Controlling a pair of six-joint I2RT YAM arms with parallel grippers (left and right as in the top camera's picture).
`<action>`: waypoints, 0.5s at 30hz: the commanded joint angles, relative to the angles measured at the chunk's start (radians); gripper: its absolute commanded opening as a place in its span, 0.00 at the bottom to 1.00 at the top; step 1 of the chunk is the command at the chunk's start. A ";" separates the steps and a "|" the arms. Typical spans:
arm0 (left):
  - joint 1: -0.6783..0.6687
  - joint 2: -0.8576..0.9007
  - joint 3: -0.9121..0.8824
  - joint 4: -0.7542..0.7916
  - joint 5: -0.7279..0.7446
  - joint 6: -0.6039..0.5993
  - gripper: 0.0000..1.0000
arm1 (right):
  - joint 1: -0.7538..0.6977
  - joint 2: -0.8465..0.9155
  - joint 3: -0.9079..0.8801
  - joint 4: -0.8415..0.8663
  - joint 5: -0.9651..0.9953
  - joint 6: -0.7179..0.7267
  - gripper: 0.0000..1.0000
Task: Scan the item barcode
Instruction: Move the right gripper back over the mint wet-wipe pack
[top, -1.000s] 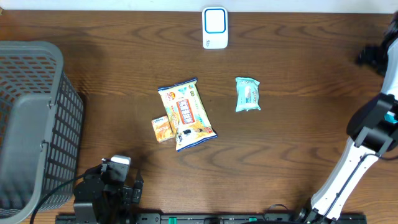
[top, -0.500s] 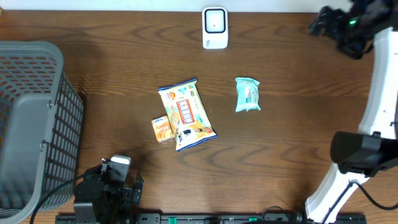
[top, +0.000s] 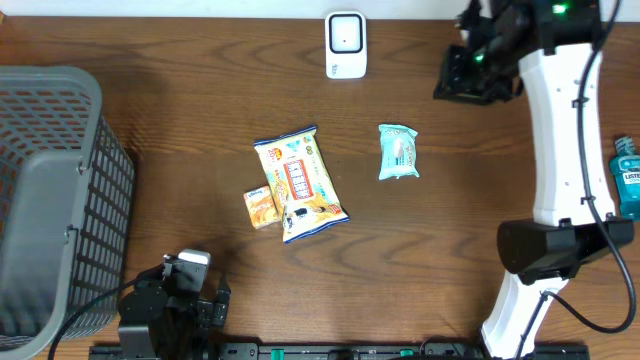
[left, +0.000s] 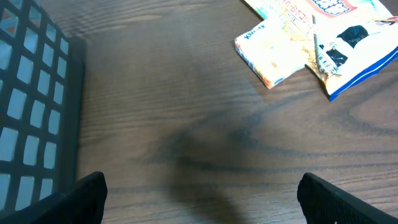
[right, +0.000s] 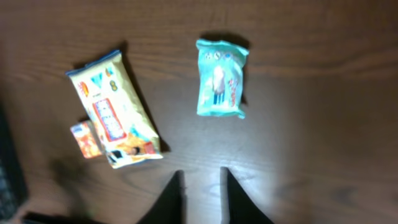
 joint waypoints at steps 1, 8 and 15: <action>0.005 -0.001 -0.002 -0.002 -0.005 -0.013 0.98 | 0.061 -0.016 -0.039 -0.003 0.095 -0.014 0.02; 0.005 -0.001 -0.002 -0.002 -0.005 -0.013 0.98 | 0.116 -0.016 -0.259 0.108 0.206 0.079 0.01; 0.005 -0.001 -0.002 -0.002 -0.005 -0.013 0.98 | 0.106 -0.016 -0.523 0.273 0.206 0.136 0.06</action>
